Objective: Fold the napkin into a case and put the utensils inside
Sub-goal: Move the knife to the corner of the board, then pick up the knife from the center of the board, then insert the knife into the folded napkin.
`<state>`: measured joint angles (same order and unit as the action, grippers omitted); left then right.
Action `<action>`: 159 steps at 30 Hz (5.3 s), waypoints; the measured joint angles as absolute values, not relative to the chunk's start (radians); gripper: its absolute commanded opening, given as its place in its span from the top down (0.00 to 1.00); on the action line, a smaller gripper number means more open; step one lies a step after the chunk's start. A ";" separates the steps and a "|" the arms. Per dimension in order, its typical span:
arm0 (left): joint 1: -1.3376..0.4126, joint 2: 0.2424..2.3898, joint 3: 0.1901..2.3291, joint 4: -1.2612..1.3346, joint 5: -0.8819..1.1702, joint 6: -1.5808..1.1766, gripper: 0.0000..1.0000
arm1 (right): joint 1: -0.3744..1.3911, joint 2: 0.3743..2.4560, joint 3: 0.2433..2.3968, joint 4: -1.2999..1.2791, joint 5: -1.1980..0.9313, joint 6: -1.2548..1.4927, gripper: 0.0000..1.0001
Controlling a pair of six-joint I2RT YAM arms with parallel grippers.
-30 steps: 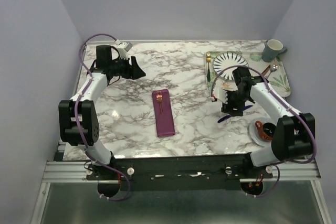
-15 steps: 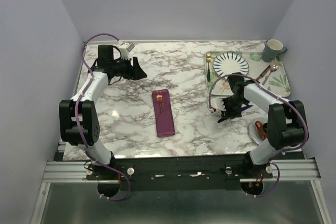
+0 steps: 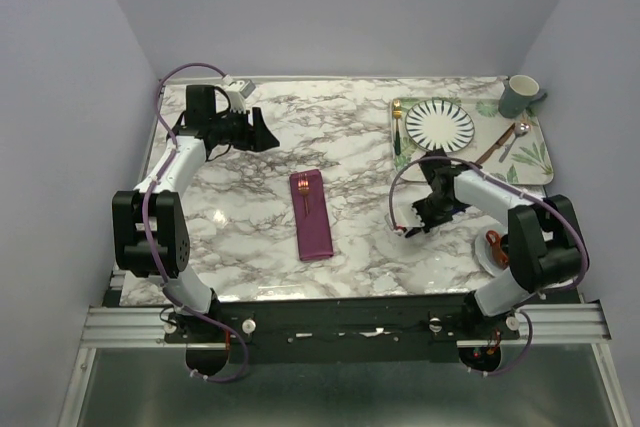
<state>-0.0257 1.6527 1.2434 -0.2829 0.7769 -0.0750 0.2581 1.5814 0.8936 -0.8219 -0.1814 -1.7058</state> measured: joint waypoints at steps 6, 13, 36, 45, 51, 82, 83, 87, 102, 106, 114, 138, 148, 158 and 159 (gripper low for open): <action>-0.015 1.653 1.243 -0.279 0.774 -0.089 0.32 | 0.425 1.566 0.883 -0.824 -0.204 -1.728 0.93; 0.001 1.637 1.225 -0.266 0.773 -0.108 0.32 | 0.612 1.560 0.881 -0.862 -0.268 -1.885 0.91; 0.021 1.534 1.114 -0.186 0.767 -0.147 0.31 | 0.683 1.621 1.093 -0.877 -0.278 -1.990 0.23; 0.040 1.526 1.112 -0.131 0.766 -0.211 0.31 | 0.704 1.473 1.351 -0.791 -0.191 -1.040 0.41; 0.044 1.558 1.119 -0.086 0.764 -0.273 0.31 | 0.581 1.571 1.419 -0.803 -0.109 -0.167 0.47; 0.078 1.535 1.046 -0.044 0.729 -0.308 0.30 | 0.539 1.779 1.155 -0.792 -0.070 0.587 0.60; 0.078 1.535 1.046 -0.043 0.729 -0.308 0.30 | 0.537 1.789 1.155 -0.785 -0.064 0.588 0.61; 0.081 1.535 1.046 -0.042 0.729 -0.308 0.30 | 0.525 1.820 1.156 -0.772 -0.051 0.595 0.64; 0.092 1.535 1.046 -0.042 0.729 -0.307 0.30 | 0.515 1.854 1.205 -0.804 -0.051 0.593 0.99; 0.092 1.535 1.035 -0.032 0.729 -0.308 0.29 | 0.527 1.868 1.268 -0.809 -0.052 0.584 0.99; 0.093 1.529 0.966 -0.007 0.714 -0.319 0.28 | 0.651 1.879 1.602 -0.822 -0.038 0.508 0.99; 0.100 1.490 0.894 0.067 0.680 -0.349 0.28 | 0.724 2.352 2.244 -0.868 0.109 0.410 0.99; 0.121 1.490 0.891 0.074 0.680 -0.349 0.28 | 0.736 2.375 2.246 -0.874 0.109 0.445 0.99; 0.143 1.490 0.881 0.078 0.680 -0.351 0.28 | 0.758 2.377 2.210 -0.888 0.102 0.485 0.99; 0.145 1.490 0.880 0.080 0.680 -0.351 0.27 | 0.761 2.377 2.202 -0.891 0.100 0.490 0.99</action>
